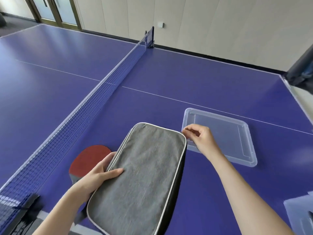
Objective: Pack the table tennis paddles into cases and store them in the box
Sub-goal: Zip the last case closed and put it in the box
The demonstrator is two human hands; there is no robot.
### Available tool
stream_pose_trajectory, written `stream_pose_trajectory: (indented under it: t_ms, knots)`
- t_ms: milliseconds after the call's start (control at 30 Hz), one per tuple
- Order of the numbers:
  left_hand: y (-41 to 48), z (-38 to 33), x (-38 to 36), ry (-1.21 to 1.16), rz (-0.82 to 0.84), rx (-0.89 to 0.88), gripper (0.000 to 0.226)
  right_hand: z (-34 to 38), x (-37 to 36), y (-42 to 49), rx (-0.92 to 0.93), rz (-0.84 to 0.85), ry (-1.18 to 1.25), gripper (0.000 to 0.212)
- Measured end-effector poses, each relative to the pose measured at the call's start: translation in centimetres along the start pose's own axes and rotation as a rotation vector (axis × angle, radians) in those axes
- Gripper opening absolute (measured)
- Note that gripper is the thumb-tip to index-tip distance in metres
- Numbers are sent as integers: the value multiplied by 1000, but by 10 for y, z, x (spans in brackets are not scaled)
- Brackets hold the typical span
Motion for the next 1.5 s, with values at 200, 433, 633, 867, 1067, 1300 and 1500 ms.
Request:
stream_pose_trajectory:
  t_ms: [200, 433, 633, 867, 1067, 1300, 1500]
  knots:
    - [3, -35, 15, 33, 203, 37, 51, 41, -35, 31, 53, 148, -19, 11]
    - [1, -59, -2, 181, 466, 73, 64, 61, -85, 50, 48, 325, 31, 16]
    - [3, -64, -10, 282, 566, 143, 54, 56, -103, 49, -24, 512, -16, 7]
    - [22, -42, -14, 137, 451, 82, 61, 9, -57, 24, -193, 281, 152, 26]
    - [34, 0, -2, -69, 75, -45, 56, -91, -51, -80, -463, 55, 693, 48]
    - [49, 64, -41, 6, -106, 24, 56, -116, -97, -164, -512, -48, 1008, 38]
    - [48, 63, -101, 704, -371, -10, 75, -116, -59, -182, -435, -242, 728, 19]
Point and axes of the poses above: each hand's wrist, its own y-axis towards the middle knuckle, its own x-axis out of the back of the hand, z = x × y, the point moved 10 cm from there along y, towards the middle knuckle, and after that the axes turned 8 degrees about z, right-handed, at the moved point
